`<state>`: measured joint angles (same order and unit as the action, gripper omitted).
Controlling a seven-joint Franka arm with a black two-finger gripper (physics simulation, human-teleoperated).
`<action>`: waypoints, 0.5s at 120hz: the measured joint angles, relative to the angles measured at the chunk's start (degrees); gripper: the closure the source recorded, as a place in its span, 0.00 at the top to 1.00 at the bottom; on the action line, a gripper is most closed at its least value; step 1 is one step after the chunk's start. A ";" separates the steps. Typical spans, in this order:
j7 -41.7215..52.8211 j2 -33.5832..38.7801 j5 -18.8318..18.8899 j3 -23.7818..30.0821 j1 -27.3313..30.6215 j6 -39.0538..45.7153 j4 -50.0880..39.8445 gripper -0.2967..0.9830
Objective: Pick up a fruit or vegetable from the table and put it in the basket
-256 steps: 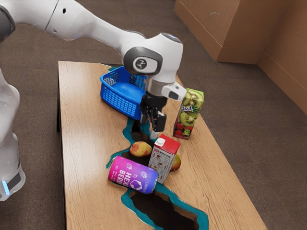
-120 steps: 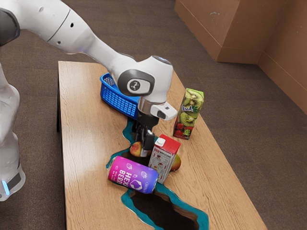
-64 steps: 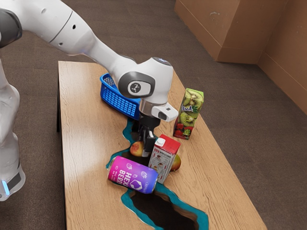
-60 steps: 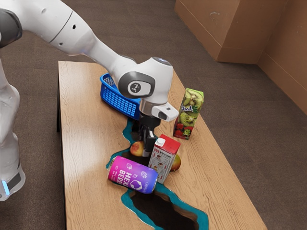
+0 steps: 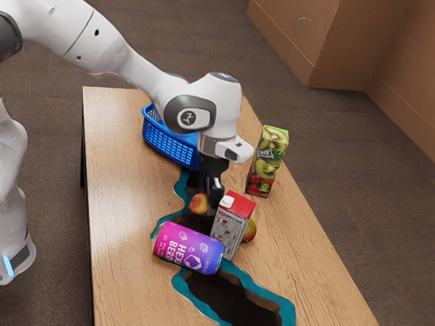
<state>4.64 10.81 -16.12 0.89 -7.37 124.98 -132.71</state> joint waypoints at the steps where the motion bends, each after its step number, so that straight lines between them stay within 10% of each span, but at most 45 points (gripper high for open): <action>1: -0.07 0.33 0.03 0.00 0.00 0.03 0.00 0.48; 60: -3.46 13.08 2.82 -2.67 11.56 0.00 1.73 0.45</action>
<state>1.18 23.89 -13.30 -1.78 4.18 124.99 -130.99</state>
